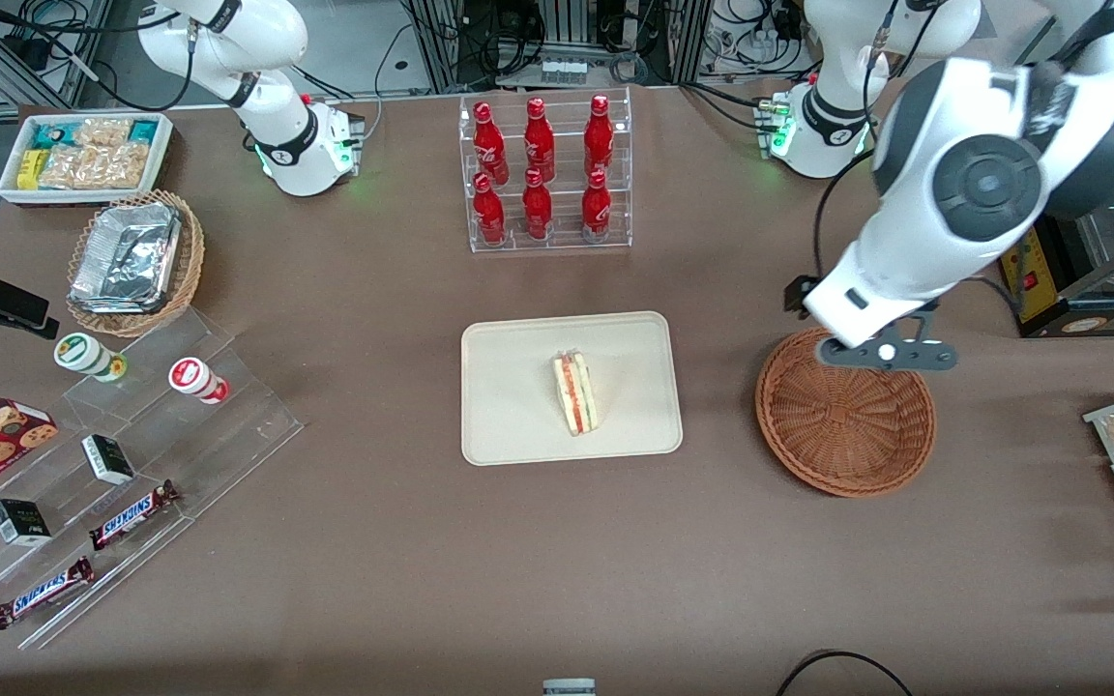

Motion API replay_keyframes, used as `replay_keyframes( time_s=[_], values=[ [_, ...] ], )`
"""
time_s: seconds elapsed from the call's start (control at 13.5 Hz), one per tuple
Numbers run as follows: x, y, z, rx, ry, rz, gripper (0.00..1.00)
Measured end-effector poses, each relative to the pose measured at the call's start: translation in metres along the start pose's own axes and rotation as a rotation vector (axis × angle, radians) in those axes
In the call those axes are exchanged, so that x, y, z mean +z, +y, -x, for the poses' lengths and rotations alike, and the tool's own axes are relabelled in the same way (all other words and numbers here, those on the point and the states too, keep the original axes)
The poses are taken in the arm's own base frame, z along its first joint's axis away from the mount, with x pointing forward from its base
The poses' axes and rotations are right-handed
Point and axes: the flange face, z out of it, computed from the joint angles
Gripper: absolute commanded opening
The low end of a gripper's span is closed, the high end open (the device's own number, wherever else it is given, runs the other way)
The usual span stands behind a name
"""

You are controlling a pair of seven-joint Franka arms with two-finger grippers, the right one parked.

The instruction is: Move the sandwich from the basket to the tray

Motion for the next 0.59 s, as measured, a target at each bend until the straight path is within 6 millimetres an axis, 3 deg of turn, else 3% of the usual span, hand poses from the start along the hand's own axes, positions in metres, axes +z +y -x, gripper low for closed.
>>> replay_keyframes(
  time_s=[0.59],
  values=[
    [-0.039, -0.088, 0.037, 0.109, 0.006, 0.049, 1.0]
  ],
)
